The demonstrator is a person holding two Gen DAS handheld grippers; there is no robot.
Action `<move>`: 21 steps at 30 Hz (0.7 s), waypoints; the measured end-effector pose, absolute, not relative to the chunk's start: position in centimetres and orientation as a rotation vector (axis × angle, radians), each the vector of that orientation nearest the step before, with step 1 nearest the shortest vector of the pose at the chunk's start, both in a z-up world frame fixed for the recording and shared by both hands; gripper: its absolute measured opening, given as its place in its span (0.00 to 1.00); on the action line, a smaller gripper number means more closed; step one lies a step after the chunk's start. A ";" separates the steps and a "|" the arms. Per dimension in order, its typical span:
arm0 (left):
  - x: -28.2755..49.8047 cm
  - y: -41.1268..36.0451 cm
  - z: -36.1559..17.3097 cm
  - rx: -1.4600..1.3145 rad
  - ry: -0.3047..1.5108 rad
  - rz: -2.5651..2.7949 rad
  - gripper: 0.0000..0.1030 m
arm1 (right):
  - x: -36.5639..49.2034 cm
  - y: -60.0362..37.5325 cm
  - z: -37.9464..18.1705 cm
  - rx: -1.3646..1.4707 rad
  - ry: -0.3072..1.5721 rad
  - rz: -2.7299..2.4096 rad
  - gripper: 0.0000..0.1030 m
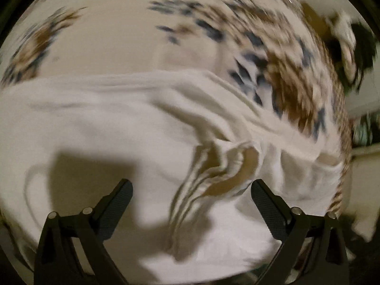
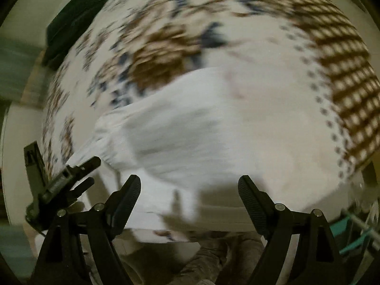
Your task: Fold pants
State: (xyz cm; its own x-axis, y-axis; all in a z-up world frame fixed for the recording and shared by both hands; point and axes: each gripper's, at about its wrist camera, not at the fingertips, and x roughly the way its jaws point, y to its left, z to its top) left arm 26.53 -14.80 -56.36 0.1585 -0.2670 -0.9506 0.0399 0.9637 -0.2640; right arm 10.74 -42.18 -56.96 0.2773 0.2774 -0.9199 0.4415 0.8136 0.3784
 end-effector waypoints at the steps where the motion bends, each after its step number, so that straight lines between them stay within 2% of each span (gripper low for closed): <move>1: 26.8 -15.8 -57.0 -0.155 1.402 -0.247 0.57 | 10.6 -43.1 -56.9 0.662 1.312 -0.136 0.84; 2: 26.9 -16.4 -57.4 -0.134 1.398 -0.270 0.40 | 10.6 -43.8 -57.1 0.664 1.310 -0.150 0.84; 4: 26.8 -17.0 -57.2 -0.115 1.367 -0.298 0.20 | 10.7 -44.3 -57.6 0.656 1.312 -0.169 0.84; 5: 26.5 -16.8 -56.7 -0.129 1.347 -0.314 0.16 | 10.8 -44.5 -57.9 0.647 1.315 -0.179 0.84; 11: 24.2 -12.5 -52.8 -0.252 1.281 -0.291 0.13 | 11.9 -43.6 -58.3 0.580 1.332 -0.199 0.84; 21: 25.1 -8.6 -54.7 -0.290 1.330 -0.203 0.13 | 15.6 -41.2 -60.7 0.464 1.433 -0.191 0.84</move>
State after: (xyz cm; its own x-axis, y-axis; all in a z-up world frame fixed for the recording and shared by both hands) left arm 25.14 -8.64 -54.66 0.2286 -0.3091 -0.9232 -0.0193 0.9466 -0.3217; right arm 15.60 -41.24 -60.74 0.1406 0.1479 -0.9789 0.3990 0.8965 0.1928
